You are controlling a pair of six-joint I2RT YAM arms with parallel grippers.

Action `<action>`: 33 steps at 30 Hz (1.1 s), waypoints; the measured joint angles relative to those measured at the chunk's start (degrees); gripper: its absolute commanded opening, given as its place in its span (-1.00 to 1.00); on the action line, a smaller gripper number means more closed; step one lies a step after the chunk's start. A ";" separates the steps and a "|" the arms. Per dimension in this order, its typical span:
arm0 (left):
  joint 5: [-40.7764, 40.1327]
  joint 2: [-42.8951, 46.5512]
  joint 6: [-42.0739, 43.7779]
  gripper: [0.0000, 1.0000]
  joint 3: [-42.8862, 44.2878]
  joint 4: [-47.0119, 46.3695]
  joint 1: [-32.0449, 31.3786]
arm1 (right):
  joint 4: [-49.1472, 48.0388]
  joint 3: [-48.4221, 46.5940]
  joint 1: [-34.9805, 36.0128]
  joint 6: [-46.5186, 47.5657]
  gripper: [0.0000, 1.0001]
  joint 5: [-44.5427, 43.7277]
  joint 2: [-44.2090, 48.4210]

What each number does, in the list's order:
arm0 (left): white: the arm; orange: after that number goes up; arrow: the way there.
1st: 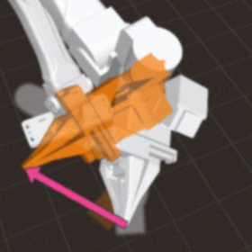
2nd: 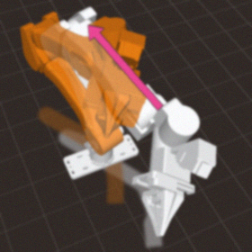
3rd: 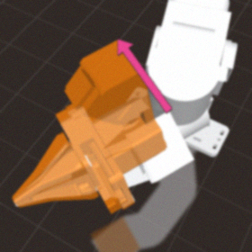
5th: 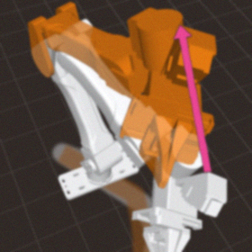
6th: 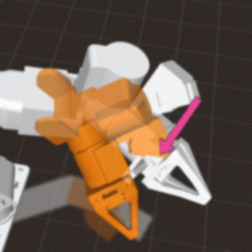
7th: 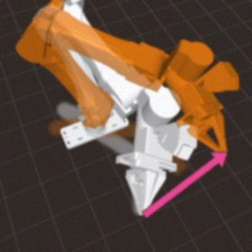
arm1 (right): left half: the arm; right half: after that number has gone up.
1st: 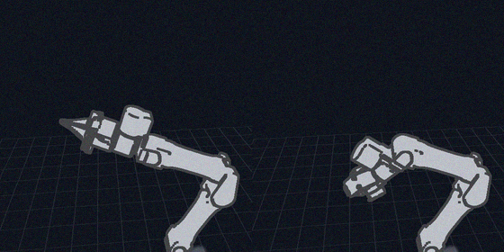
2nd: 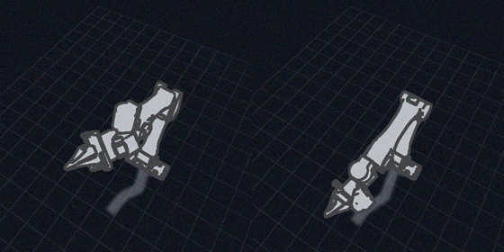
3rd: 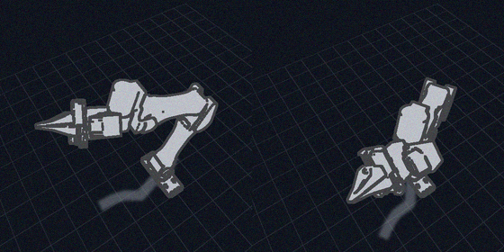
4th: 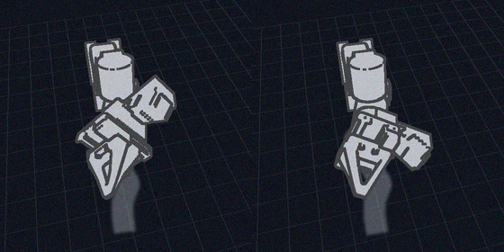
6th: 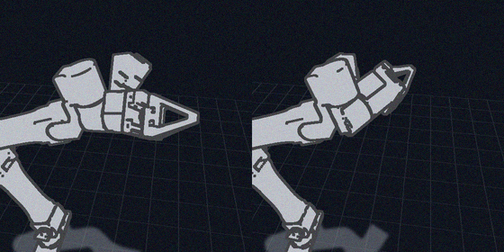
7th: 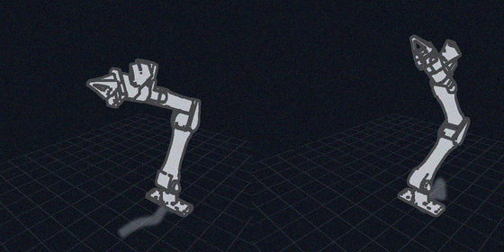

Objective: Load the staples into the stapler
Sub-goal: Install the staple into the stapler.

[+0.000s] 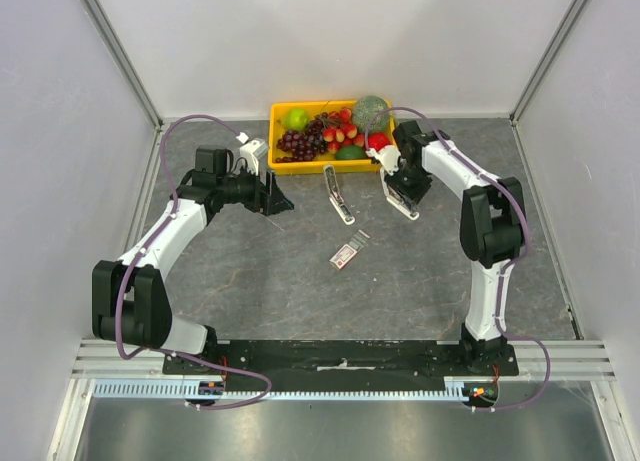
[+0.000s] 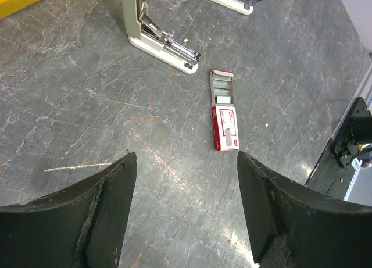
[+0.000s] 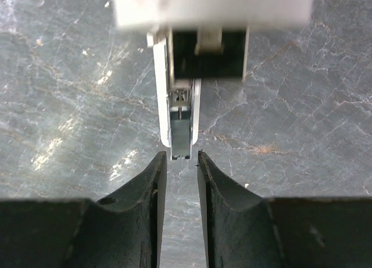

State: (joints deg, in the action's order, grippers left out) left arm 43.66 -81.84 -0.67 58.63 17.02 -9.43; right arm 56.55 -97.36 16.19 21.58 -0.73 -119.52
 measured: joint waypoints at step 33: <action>0.02 -0.02 0.00 0.52 0.00 0.00 0.11 | -8.87 9.79 -2.14 1.09 -0.33 0.96 5.86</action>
State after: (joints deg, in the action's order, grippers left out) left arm 43.68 -81.87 -0.67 58.63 17.02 -9.32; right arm 47.68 -87.57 14.04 22.68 0.23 -113.67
